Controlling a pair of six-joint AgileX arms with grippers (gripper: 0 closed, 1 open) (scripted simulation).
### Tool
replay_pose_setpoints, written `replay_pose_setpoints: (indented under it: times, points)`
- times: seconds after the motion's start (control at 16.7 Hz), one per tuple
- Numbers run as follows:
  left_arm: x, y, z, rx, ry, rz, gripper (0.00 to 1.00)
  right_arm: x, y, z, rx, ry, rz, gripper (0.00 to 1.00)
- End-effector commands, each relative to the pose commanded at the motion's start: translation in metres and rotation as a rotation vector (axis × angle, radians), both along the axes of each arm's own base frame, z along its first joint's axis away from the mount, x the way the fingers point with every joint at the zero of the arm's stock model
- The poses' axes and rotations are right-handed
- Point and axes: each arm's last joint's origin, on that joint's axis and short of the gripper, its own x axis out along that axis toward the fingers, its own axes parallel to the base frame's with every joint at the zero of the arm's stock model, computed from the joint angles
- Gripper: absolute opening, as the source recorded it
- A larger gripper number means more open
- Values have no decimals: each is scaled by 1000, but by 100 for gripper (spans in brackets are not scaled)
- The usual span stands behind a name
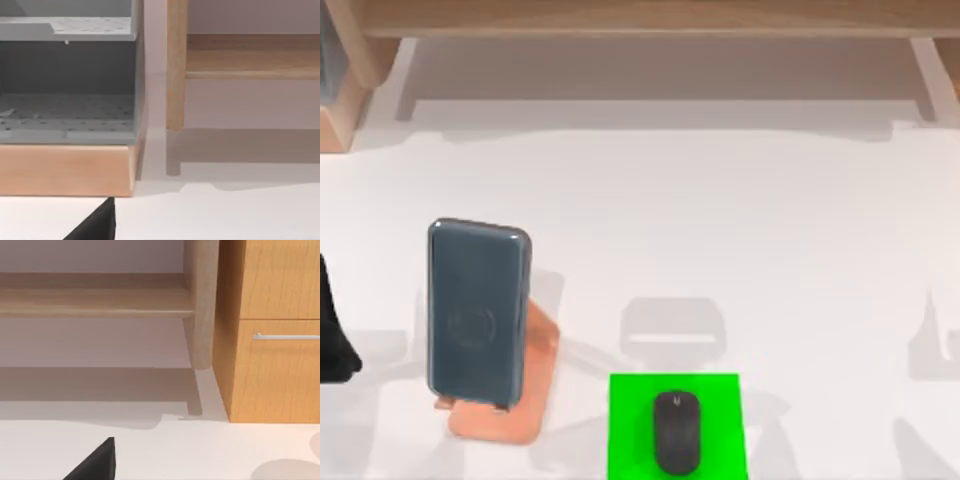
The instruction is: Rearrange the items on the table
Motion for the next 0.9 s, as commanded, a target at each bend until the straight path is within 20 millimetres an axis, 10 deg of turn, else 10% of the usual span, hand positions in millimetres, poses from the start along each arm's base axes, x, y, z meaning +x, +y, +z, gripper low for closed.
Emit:
replay_pose_setpoints:
  times: [0.9]
  points:
    - [0,0,0,0,0,0,100,71,-87,-26,94,272,-135,100]
